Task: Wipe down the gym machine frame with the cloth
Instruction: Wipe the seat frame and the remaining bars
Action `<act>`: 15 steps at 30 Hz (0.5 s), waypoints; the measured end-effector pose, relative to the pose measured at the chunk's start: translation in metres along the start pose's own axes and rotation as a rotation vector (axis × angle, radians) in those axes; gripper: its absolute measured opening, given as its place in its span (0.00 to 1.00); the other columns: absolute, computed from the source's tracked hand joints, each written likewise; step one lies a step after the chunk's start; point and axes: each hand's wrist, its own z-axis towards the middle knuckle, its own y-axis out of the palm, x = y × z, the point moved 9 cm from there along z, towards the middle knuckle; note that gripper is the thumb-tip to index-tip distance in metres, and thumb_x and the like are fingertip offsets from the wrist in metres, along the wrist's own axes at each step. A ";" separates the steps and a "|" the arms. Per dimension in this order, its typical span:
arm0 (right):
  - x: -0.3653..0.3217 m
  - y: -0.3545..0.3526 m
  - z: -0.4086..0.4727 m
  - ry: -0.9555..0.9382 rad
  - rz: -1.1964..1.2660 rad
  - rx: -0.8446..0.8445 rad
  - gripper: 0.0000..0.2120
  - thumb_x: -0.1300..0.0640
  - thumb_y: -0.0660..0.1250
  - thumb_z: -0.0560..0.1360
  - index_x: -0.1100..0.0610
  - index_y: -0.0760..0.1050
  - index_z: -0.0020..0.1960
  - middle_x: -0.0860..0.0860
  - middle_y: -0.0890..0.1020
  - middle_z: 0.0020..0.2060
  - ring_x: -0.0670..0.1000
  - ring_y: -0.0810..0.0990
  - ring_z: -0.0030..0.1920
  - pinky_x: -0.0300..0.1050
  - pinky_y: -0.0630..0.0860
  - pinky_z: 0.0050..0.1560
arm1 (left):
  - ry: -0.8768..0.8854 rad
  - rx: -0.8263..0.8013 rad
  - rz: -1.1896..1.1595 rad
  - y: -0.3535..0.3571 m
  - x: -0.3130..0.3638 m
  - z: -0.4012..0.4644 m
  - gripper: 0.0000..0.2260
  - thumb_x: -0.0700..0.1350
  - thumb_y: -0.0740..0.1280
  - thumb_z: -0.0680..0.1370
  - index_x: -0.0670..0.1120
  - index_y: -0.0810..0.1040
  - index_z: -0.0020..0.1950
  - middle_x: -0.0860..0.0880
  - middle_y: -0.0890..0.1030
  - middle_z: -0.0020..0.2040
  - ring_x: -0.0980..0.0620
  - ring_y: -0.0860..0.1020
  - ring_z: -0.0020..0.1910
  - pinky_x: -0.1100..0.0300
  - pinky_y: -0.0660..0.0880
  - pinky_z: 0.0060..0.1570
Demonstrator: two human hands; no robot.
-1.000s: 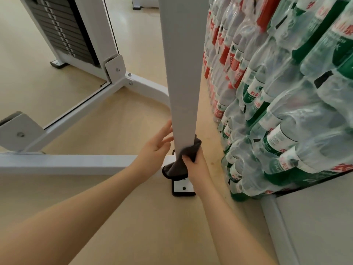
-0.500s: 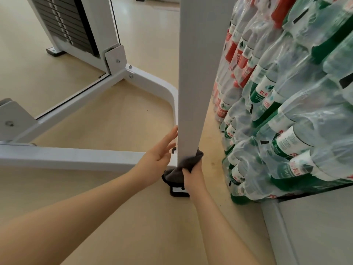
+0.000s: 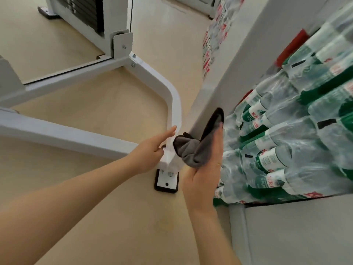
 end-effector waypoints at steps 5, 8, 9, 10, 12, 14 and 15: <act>-0.019 0.062 -0.001 -0.566 -0.845 -0.354 0.23 0.67 0.54 0.75 0.60 0.68 0.69 0.56 0.74 0.65 0.56 0.69 0.68 0.52 0.62 0.69 | -0.033 0.067 0.006 -0.021 -0.025 -0.023 0.29 0.30 0.54 0.73 0.53 0.64 0.71 0.57 0.71 0.62 0.60 0.67 0.62 0.77 0.60 0.55; 0.026 0.082 -0.012 -0.578 -1.285 -0.649 0.23 0.64 0.51 0.73 0.58 0.75 0.63 0.53 0.77 0.63 0.54 0.72 0.66 0.53 0.65 0.66 | -0.068 -0.016 0.085 -0.021 -0.045 -0.029 0.30 0.31 0.53 0.74 0.52 0.59 0.74 0.54 0.63 0.73 0.56 0.60 0.71 0.74 0.52 0.60; 0.036 0.085 -0.016 -0.589 -1.377 -0.721 0.23 0.64 0.51 0.73 0.57 0.76 0.62 0.52 0.77 0.63 0.54 0.71 0.67 0.54 0.66 0.66 | -0.088 -0.026 0.089 -0.022 -0.053 -0.029 0.30 0.31 0.53 0.74 0.51 0.59 0.74 0.54 0.62 0.73 0.55 0.59 0.72 0.71 0.52 0.62; 0.043 0.088 -0.021 -0.594 -1.453 -0.789 0.23 0.63 0.51 0.73 0.57 0.77 0.62 0.52 0.76 0.64 0.53 0.71 0.67 0.54 0.67 0.66 | -0.108 -0.022 0.080 -0.023 -0.059 -0.028 0.29 0.32 0.53 0.74 0.51 0.60 0.74 0.53 0.62 0.73 0.54 0.59 0.72 0.68 0.53 0.63; 0.047 0.098 -0.029 -0.644 -1.544 -0.880 0.24 0.62 0.49 0.73 0.56 0.77 0.62 0.52 0.77 0.63 0.53 0.70 0.67 0.53 0.66 0.67 | -0.149 0.007 0.054 -0.025 -0.073 -0.025 0.28 0.32 0.53 0.75 0.50 0.61 0.73 0.52 0.63 0.73 0.52 0.60 0.71 0.64 0.55 0.65; 0.037 0.107 -0.032 -0.712 -1.517 -0.894 0.22 0.63 0.52 0.73 0.55 0.79 0.58 0.53 0.80 0.59 0.55 0.74 0.65 0.52 0.66 0.67 | -0.178 -0.008 0.049 -0.017 -0.087 -0.022 0.27 0.33 0.53 0.75 0.49 0.61 0.73 0.51 0.62 0.73 0.52 0.60 0.72 0.60 0.57 0.68; 0.028 0.113 -0.032 -0.768 -1.469 -0.870 0.20 0.65 0.53 0.73 0.54 0.80 0.56 0.54 0.81 0.56 0.56 0.75 0.62 0.52 0.67 0.66 | -0.176 -0.036 0.056 -0.009 -0.092 -0.018 0.27 0.33 0.53 0.75 0.49 0.60 0.74 0.51 0.61 0.74 0.52 0.59 0.72 0.59 0.57 0.70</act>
